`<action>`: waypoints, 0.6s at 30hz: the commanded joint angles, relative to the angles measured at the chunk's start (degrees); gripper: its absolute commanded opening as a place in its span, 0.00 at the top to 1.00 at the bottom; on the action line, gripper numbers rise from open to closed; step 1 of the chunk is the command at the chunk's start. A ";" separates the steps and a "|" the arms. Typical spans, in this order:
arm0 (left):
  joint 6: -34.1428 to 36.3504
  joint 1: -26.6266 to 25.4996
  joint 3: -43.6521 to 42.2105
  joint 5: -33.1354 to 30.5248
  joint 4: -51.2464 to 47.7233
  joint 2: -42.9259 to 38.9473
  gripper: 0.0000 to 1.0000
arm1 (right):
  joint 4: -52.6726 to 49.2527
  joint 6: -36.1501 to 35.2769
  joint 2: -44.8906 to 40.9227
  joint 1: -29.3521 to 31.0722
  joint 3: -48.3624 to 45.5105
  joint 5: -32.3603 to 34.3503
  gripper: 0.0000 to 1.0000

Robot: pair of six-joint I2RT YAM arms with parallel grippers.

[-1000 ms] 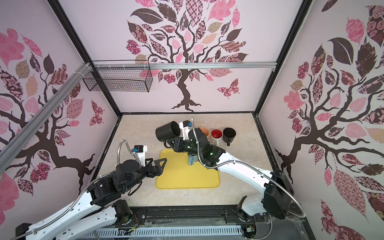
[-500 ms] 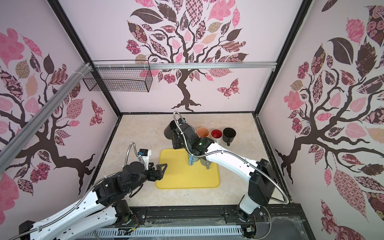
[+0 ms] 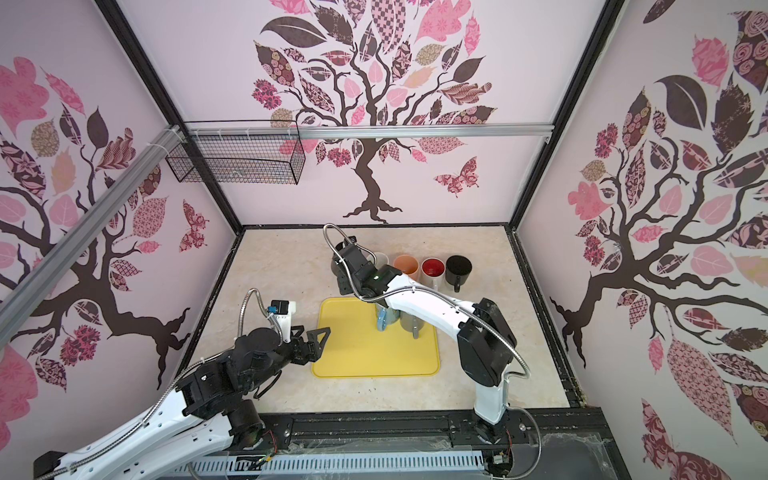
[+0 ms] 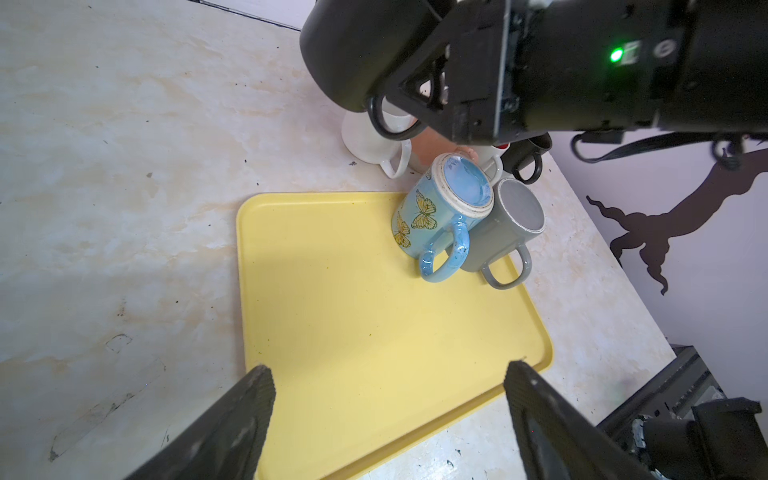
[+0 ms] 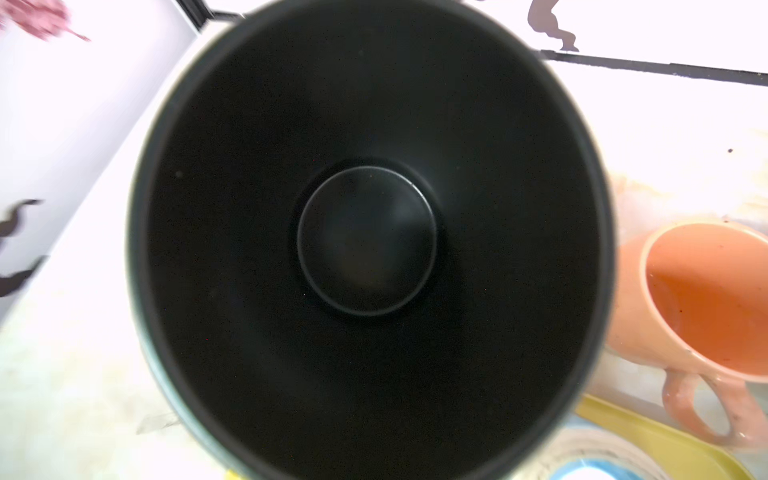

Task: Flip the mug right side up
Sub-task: 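Take the black mug with right gripper while left gripper opens and draws back, then carry the black mug beyond the tray and lower it upright beside the white mug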

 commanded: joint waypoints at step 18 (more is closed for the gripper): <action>-0.16 -0.07 -1.57 -1.63 -1.83 -0.02 0.11 | 0.28 0.17 15.46 -3.20 11.10 5.69 1.00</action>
